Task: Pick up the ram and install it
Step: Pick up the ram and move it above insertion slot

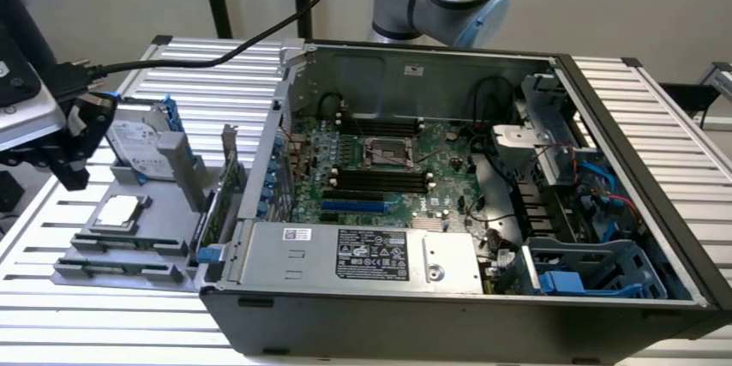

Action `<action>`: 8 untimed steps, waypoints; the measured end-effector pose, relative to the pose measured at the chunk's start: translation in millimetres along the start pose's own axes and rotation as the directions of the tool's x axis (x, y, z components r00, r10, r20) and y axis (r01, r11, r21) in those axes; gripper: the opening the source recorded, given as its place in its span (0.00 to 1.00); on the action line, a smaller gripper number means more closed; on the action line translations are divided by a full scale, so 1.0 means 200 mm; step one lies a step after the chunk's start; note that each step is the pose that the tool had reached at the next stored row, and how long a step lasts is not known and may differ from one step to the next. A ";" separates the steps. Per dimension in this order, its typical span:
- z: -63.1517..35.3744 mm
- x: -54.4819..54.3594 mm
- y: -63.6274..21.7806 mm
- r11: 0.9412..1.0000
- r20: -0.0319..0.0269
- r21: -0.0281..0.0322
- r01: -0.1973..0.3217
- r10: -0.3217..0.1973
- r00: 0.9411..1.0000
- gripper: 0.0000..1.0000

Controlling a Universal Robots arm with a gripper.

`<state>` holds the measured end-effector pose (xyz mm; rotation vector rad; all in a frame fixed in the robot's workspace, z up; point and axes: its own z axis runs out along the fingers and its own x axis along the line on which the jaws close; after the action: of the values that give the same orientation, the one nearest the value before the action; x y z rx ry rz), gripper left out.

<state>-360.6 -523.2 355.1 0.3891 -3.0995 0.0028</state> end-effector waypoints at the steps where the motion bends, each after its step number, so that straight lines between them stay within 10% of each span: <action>1: 0.002 0.00 0.000 1.000 0.000 0.000 0.018 -0.018 1.000 0.11; 8: 0.017 0.00 0.000 0.990 0.000 0.003 0.144 -0.144 0.990 0.11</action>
<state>-360.6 -523.2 351.6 0.6123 -3.0633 0.0049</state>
